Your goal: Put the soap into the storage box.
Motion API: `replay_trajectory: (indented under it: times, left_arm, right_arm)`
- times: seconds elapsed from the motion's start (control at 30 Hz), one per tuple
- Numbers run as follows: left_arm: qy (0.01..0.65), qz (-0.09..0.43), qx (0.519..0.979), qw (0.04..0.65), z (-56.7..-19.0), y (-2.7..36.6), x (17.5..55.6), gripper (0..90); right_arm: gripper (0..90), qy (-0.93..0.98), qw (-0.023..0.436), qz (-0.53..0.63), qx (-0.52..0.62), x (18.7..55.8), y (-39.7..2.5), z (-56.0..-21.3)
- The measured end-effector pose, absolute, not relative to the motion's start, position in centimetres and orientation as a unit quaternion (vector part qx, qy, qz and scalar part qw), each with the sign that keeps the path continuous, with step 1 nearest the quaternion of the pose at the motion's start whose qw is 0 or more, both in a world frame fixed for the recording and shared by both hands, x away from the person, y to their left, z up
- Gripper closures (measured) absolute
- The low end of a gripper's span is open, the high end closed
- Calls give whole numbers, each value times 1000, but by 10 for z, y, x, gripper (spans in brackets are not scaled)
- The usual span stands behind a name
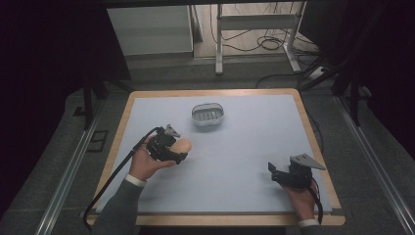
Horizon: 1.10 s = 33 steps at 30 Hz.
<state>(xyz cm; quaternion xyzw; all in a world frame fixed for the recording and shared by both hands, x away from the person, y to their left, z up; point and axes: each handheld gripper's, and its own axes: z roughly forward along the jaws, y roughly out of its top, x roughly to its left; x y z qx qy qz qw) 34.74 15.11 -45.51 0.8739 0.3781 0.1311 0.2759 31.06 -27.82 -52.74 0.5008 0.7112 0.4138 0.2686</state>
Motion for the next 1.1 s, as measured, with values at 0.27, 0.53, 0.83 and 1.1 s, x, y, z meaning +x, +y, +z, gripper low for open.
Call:
replay_trajectory:
  times: [0.27,0.53,0.83,1.1]
  left_arm:
    - [379,123,872,285,-452,151,355,324]
    - [383,125,871,282,-452,155,363,323]
    - [380,127,871,284,-449,147,370,324]
    - [387,119,868,287,-455,148,382,323]
  right_arm:
    - [113,711,269,413,501,311,-278,-527]
    - [113,712,270,412,501,311,-278,-527]
    - [113,712,270,412,501,311,-278,-527]
    - [113,712,269,412,501,311,-278,-527]
